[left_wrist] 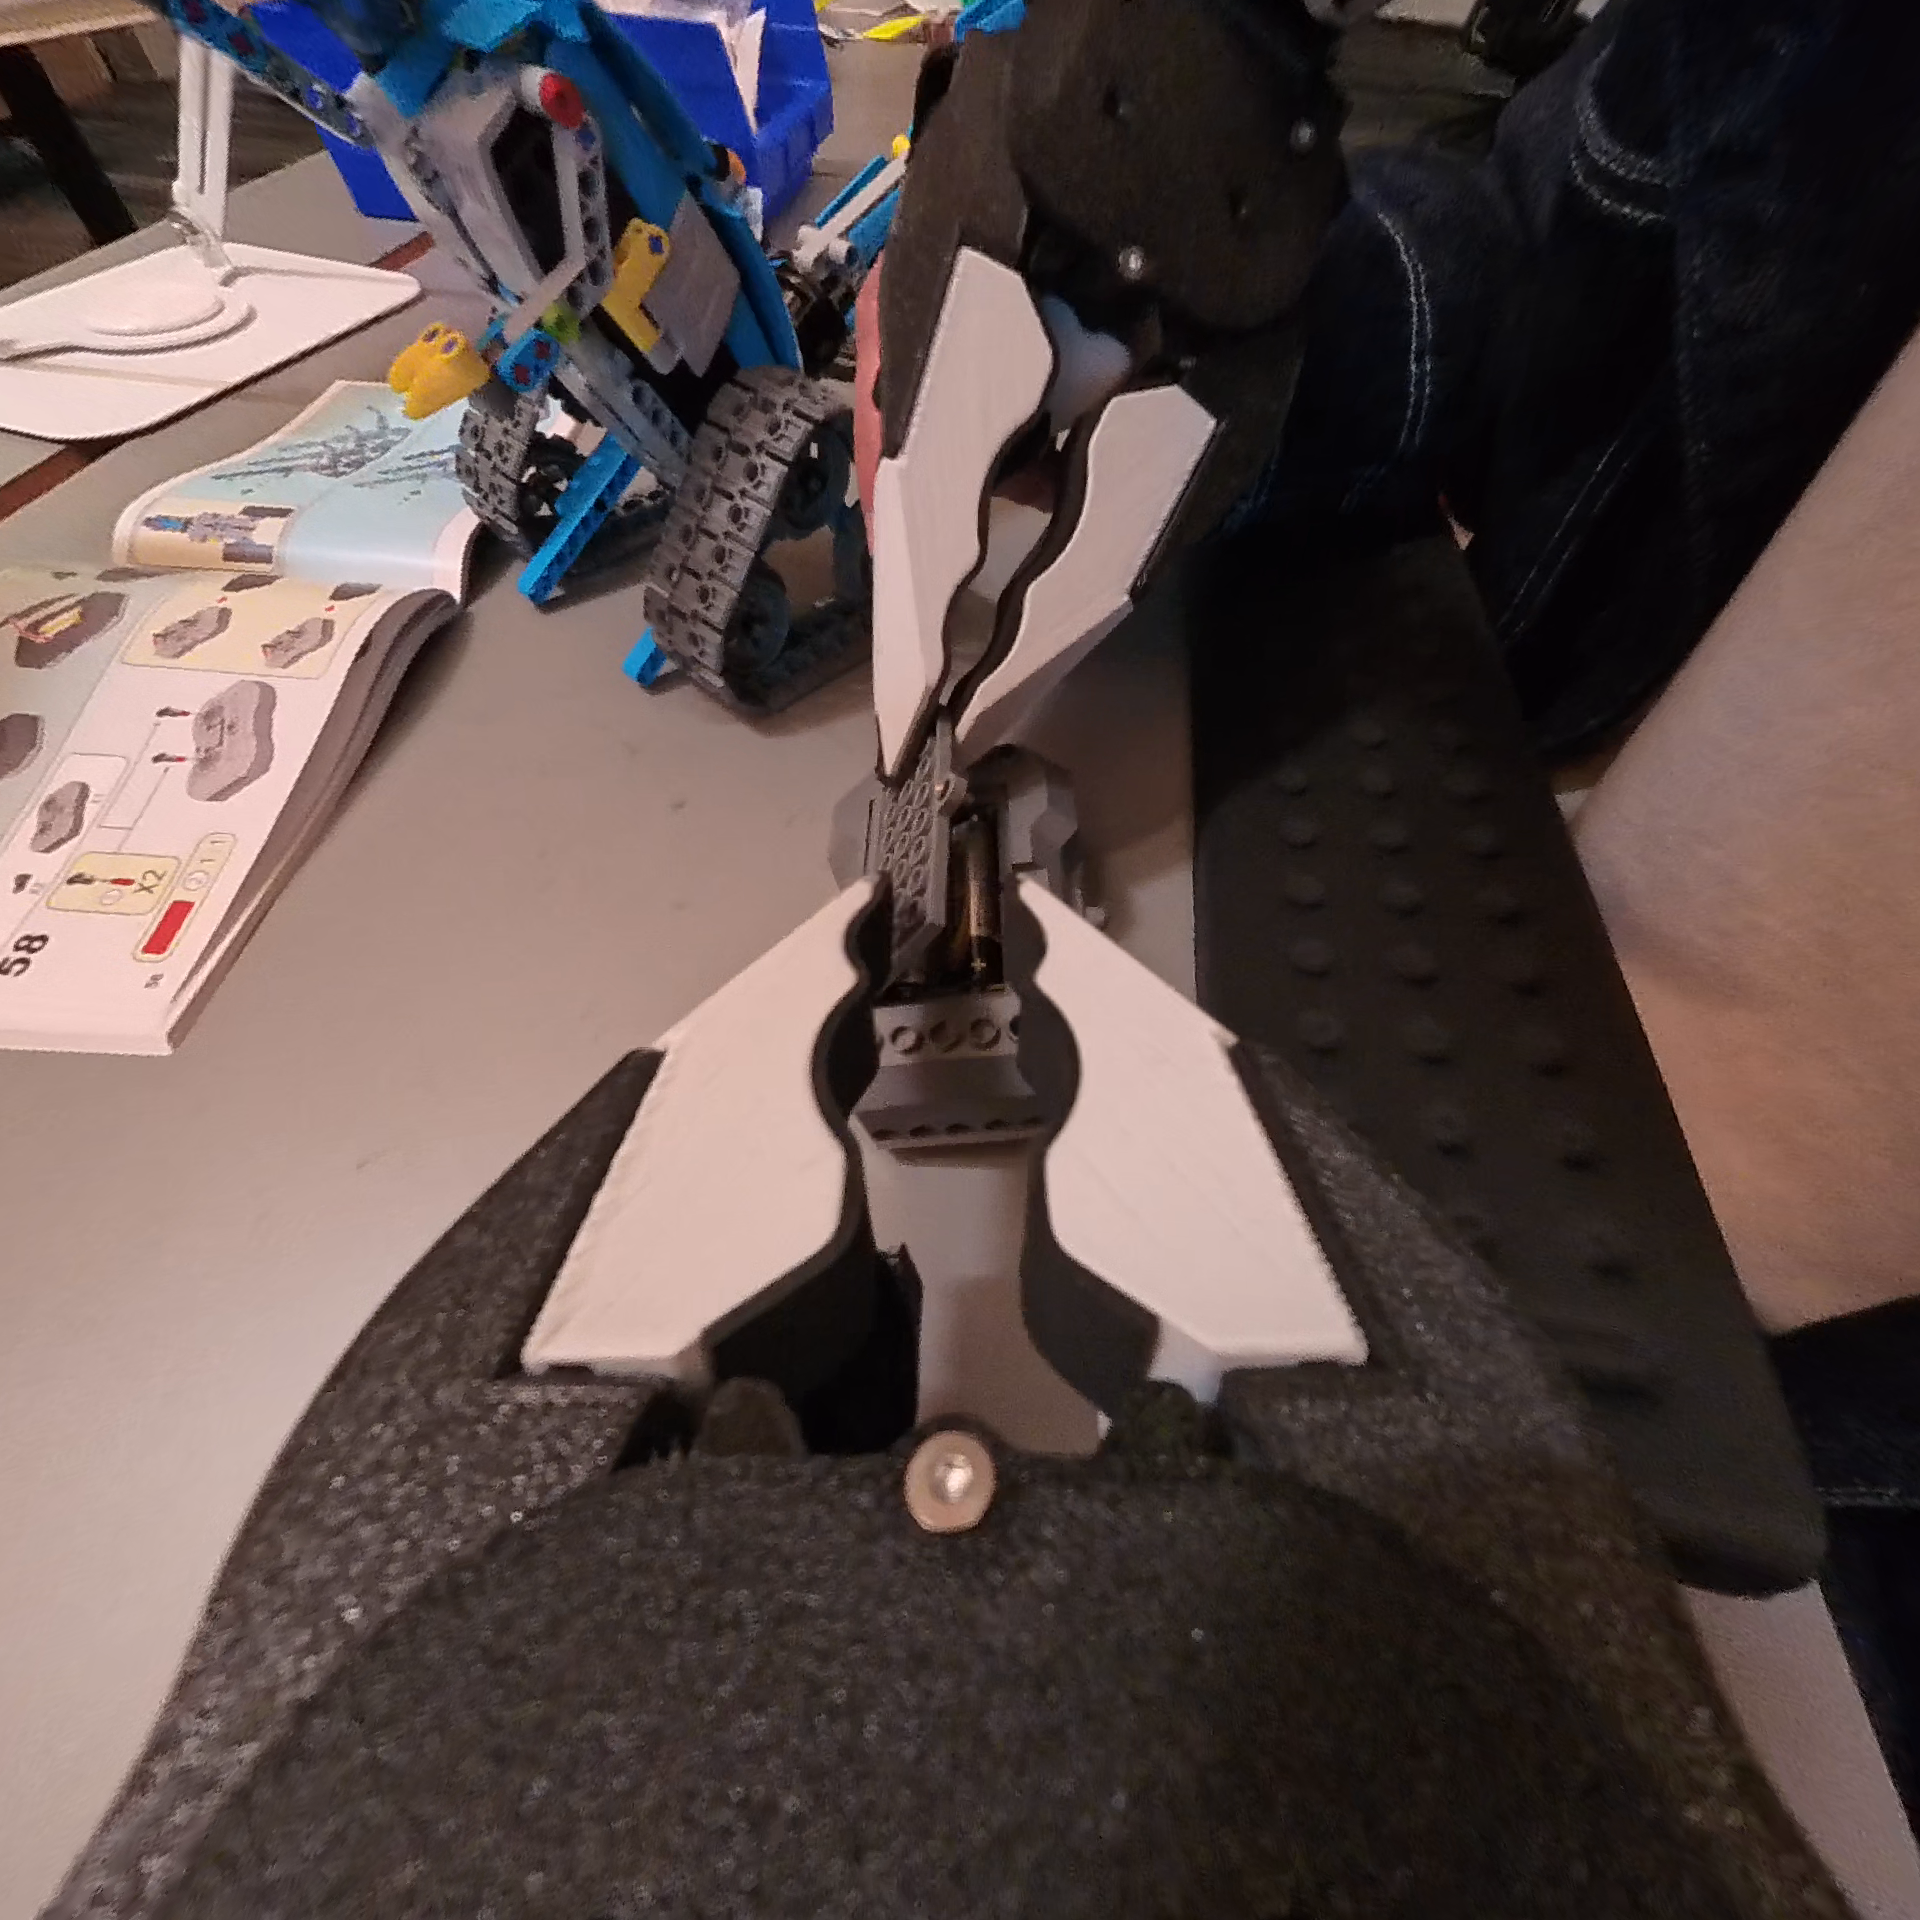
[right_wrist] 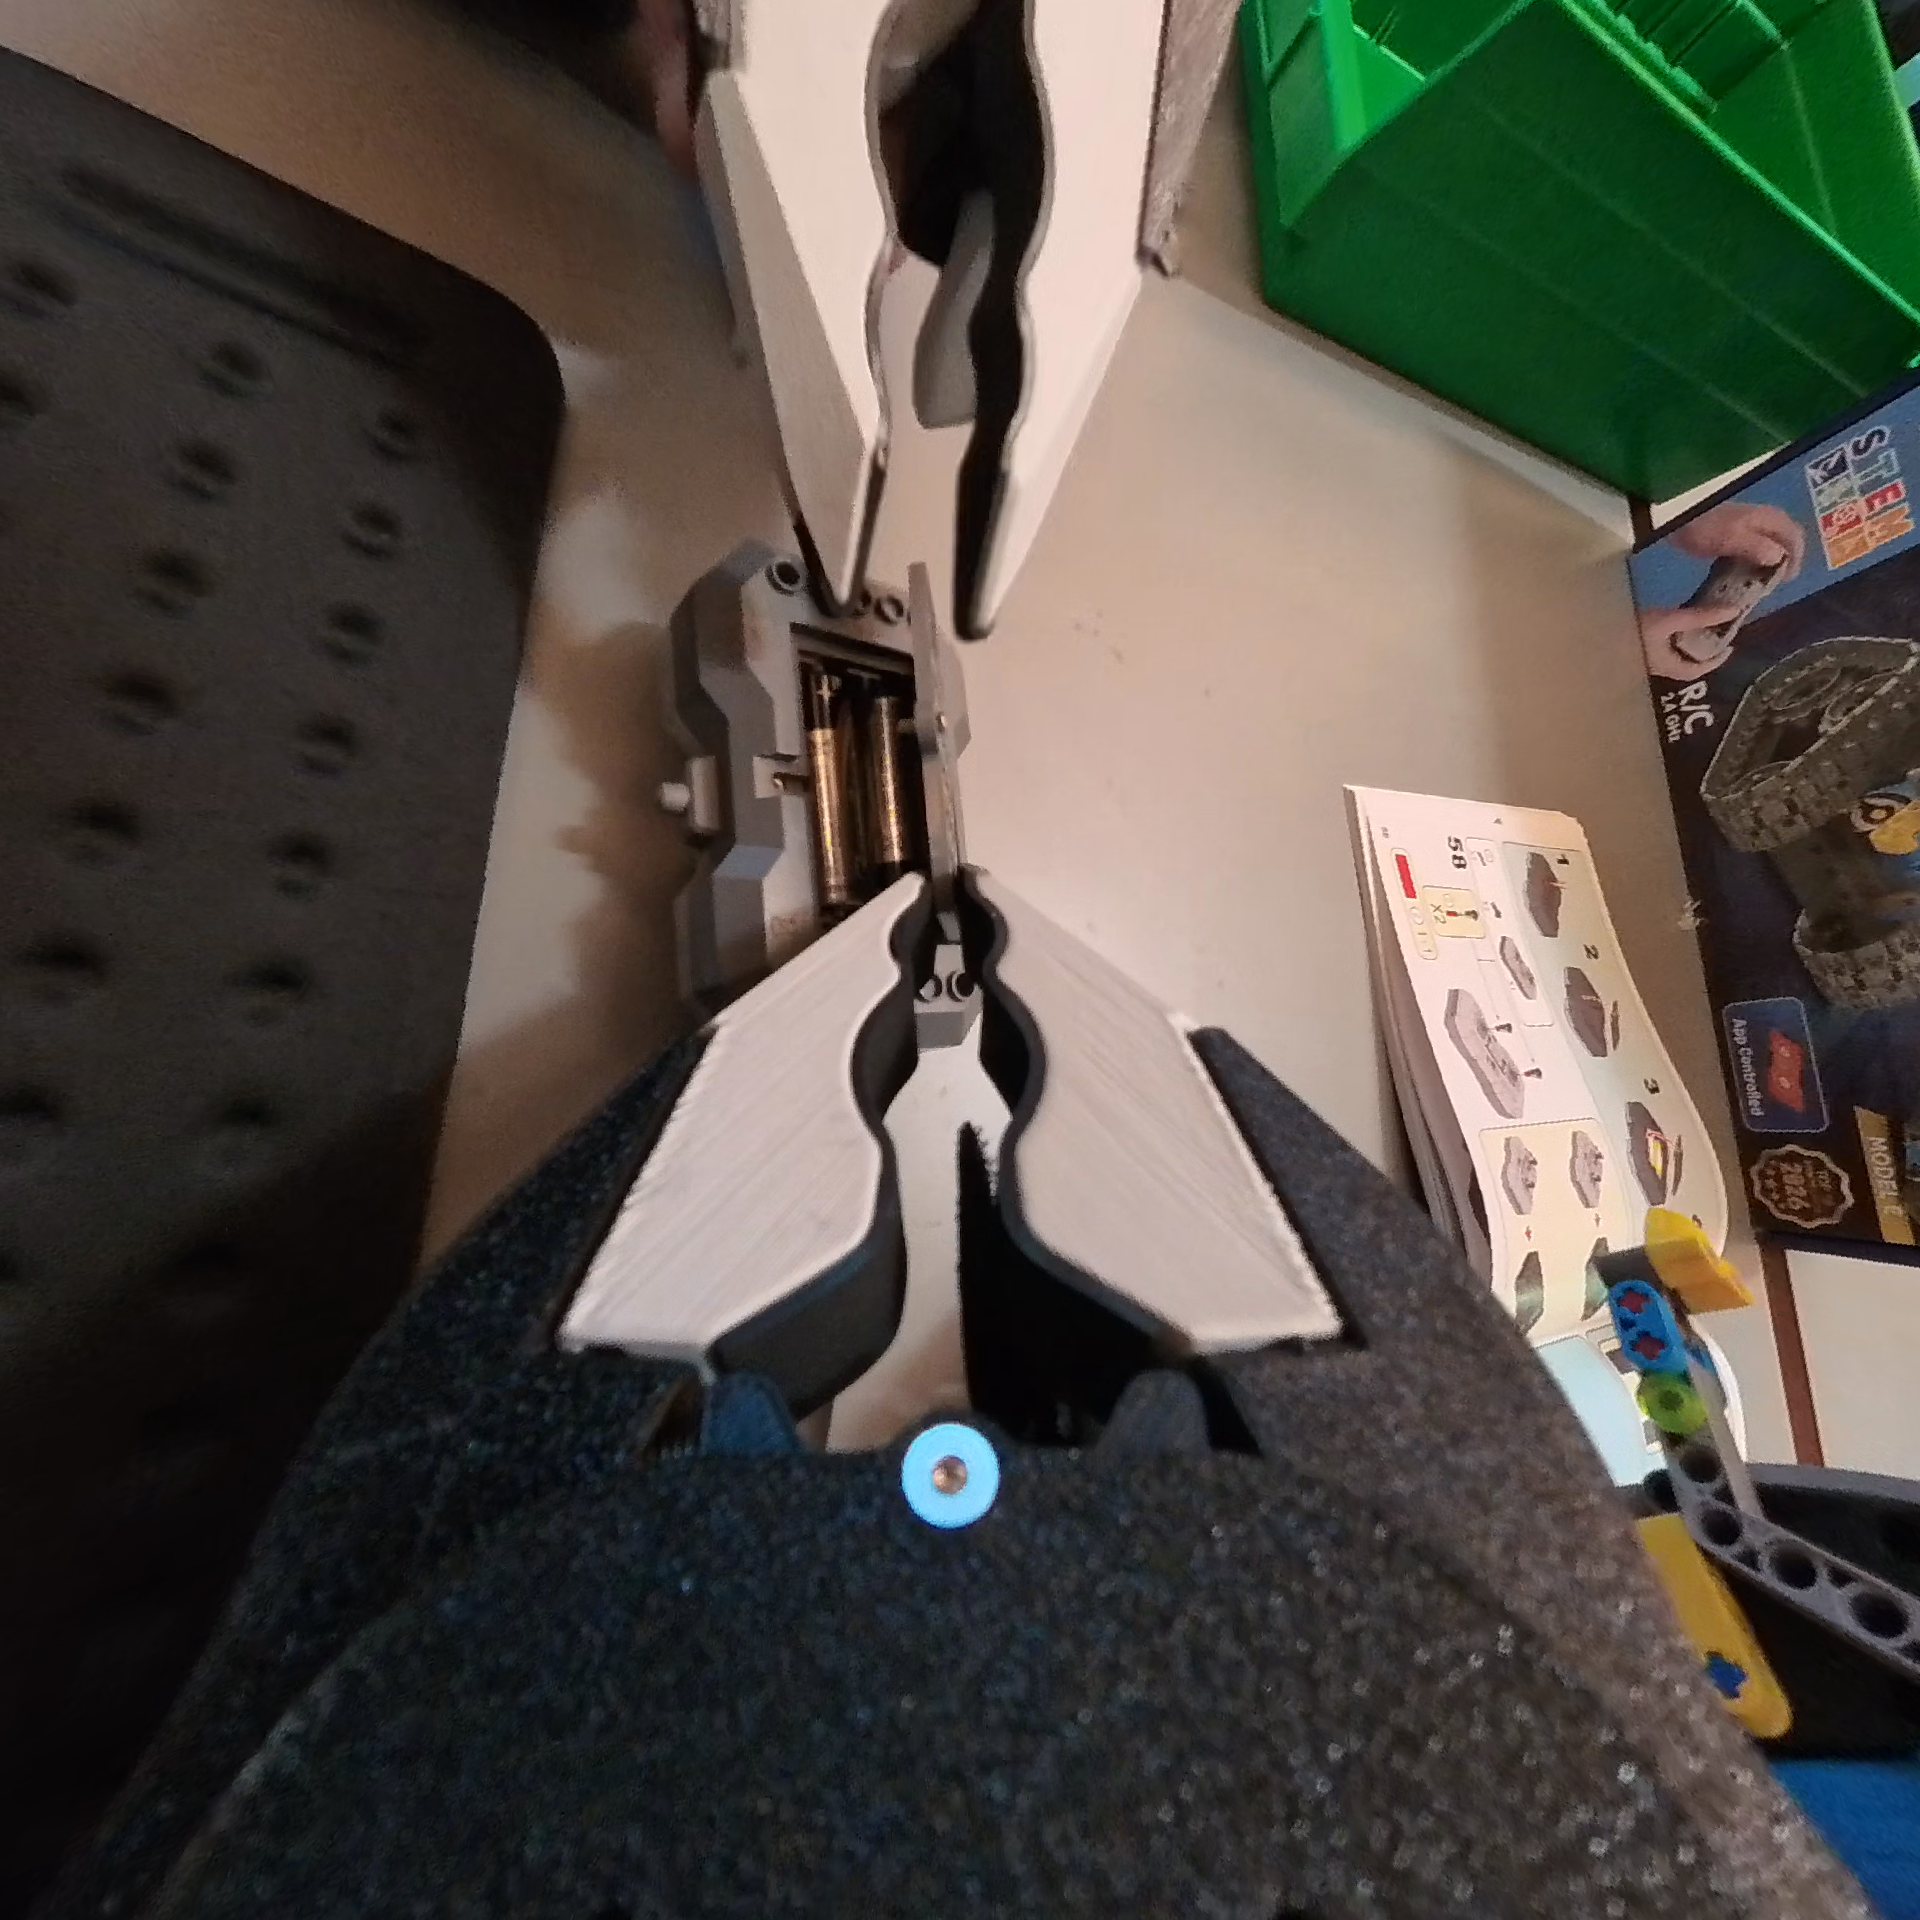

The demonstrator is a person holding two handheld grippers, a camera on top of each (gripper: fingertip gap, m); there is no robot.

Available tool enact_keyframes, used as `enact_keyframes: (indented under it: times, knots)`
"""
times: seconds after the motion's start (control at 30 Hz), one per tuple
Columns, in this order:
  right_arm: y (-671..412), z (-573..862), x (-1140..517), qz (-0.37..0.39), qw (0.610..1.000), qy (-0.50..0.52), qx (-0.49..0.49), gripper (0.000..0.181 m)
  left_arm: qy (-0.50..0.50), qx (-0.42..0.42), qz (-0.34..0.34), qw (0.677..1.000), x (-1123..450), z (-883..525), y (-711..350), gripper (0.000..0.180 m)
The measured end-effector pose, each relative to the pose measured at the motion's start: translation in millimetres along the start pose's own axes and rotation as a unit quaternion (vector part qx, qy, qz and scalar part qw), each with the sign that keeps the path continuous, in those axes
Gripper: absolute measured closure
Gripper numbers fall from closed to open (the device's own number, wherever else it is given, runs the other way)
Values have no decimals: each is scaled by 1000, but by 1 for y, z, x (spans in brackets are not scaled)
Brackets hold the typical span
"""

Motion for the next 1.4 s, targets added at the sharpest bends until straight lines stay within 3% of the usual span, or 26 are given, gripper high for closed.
enact_keyframes:
  times: [0.1, 0.23, 0.37, 0.47, 0.6, 0.9, 1.03, 1.4]
  knots:
    - [0, 0, 0, 1, 1000, -2, -1, 178, -5, -10, 1, 1000, -1, 0, 1, 177]
    - [0, 1, 0, 9, 1000, -7, -28, 178, -10, -3, 4, 1000, -1, -3, 1, 177]
    - [-9, 3, 9, 52, 994, -36, -88, 166, -11, -5, 2, 1000, -1, -3, 1, 177]
    - [-16, 5, 15, 77, 990, -50, -110, 168, -7, -8, -3, 1000, -2, -1, 2, 177]
    - [-11, -1, 9, 57, 994, -48, -85, 181, -10, -11, -13, 1000, -3, -1, 5, 176]
    - [-7, -4, 5, 41, 992, -62, -99, 181, -3, 0, -27, 1000, -4, 0, 8, 175]
    - [-1, -9, 2, 20, 992, -72, -97, 181, 4, 18, -17, 1000, -3, 1, 5, 161]
    - [-7, -7, 5, 40, 990, -78, -114, 180, -9, 16, -25, 1000, -3, -3, 8, 158]
Point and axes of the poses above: each gripper's, where its closed fingertips meet, x back along the fingers, y out of its underside, z = x × y across the jaws, the point moved 4 cm from there along x, back along the fingers, and after that the axes turned 11 degrees about z, right-handed, at the moved point
